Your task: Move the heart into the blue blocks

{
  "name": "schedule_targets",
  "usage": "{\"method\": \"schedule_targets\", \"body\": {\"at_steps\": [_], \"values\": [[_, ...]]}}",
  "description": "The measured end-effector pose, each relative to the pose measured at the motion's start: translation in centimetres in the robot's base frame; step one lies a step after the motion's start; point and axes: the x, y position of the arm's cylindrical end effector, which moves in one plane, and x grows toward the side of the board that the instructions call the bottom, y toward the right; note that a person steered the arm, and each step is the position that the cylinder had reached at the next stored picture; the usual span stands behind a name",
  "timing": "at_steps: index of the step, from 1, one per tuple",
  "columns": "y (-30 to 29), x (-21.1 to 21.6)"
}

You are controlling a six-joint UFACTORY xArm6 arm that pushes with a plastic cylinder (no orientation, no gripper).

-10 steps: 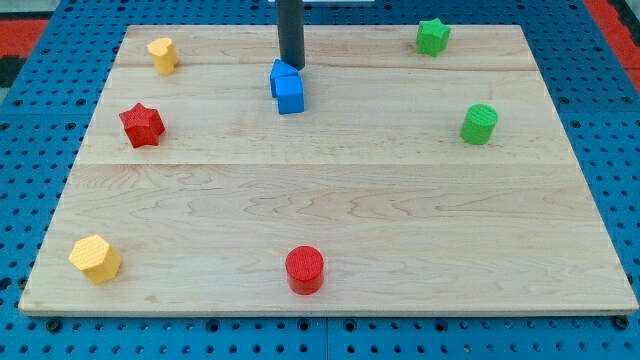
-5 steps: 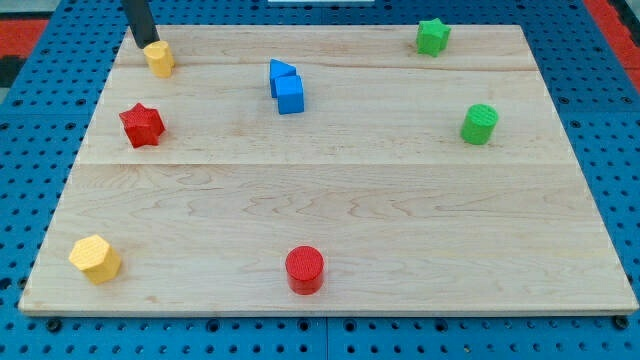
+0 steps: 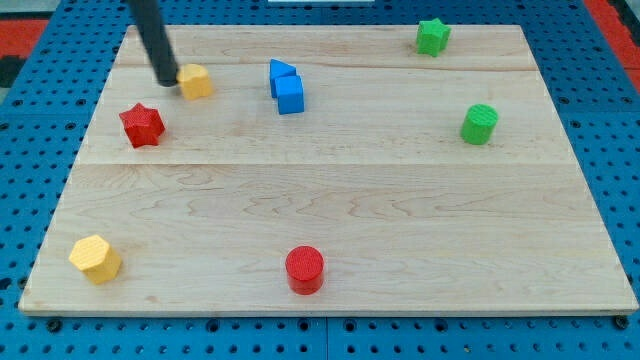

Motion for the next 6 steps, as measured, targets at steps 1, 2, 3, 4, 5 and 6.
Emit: {"method": "schedule_targets", "body": {"at_steps": [1,2,3,4,5,6], "values": [[1.5,0.0],[-1.7,0.3],[6.4,0.2],[7.6,1.7],[6.9,8.9],[11.4,16.2]]}}
